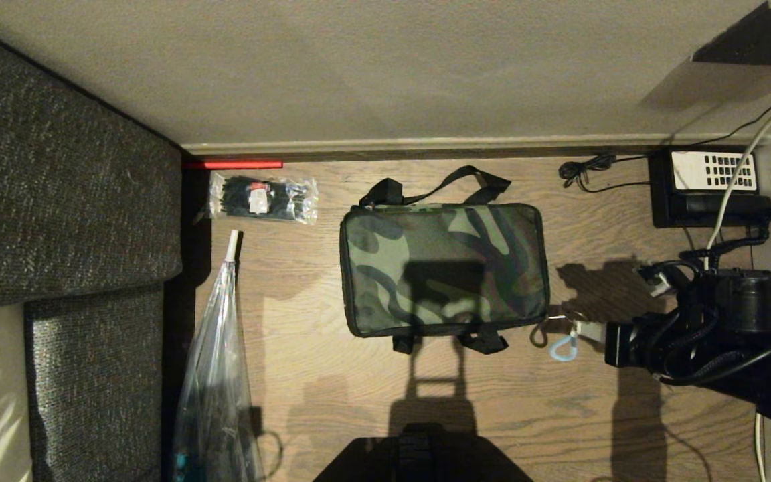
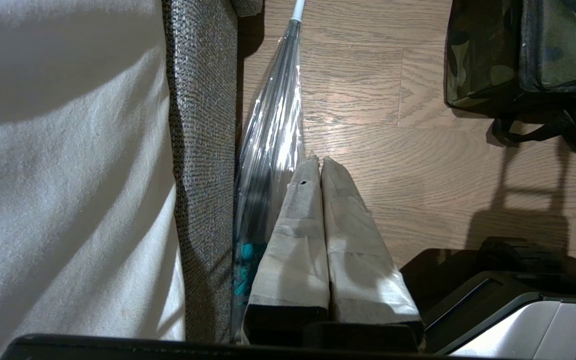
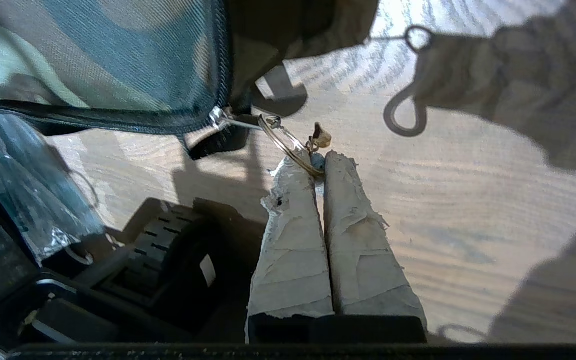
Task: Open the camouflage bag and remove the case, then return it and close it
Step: Open the top of the storage box
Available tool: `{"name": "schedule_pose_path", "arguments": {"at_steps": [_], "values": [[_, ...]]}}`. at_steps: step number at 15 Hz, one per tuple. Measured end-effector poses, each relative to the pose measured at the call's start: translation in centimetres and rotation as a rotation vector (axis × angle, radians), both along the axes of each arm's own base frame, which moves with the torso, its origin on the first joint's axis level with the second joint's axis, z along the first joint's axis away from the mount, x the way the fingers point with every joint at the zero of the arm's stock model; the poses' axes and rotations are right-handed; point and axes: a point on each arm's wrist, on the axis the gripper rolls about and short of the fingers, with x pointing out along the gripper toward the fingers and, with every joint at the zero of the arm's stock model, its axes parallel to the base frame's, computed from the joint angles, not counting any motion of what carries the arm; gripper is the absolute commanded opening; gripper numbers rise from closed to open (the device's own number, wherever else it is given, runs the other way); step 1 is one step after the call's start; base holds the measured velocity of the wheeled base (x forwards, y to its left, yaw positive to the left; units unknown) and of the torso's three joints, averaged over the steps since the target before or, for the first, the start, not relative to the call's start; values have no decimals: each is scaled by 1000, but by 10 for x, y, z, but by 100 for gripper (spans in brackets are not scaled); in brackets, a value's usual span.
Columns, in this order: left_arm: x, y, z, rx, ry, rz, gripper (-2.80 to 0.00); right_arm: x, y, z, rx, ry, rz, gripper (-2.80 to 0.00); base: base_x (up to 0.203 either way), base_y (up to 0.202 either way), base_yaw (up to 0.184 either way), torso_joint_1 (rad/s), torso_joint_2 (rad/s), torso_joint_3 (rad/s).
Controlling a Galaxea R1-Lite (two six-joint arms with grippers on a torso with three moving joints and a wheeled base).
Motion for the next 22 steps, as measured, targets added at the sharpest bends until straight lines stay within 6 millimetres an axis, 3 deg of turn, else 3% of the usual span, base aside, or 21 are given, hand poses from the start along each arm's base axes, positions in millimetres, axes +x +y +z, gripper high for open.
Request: {"name": "schedule_pose_path", "arguments": {"at_steps": [16, 22], "values": [[0, 0, 0, 0, 0, 1, -280, 36, 3, 9, 39, -185, 24, -280, 0, 0, 0, 0, 0, 0], [0, 0, 0, 0, 0, 0, -280, 46, 5, 23, 105, -227, 20, -280, 0, 0, 0, 0, 0, 0]]}}
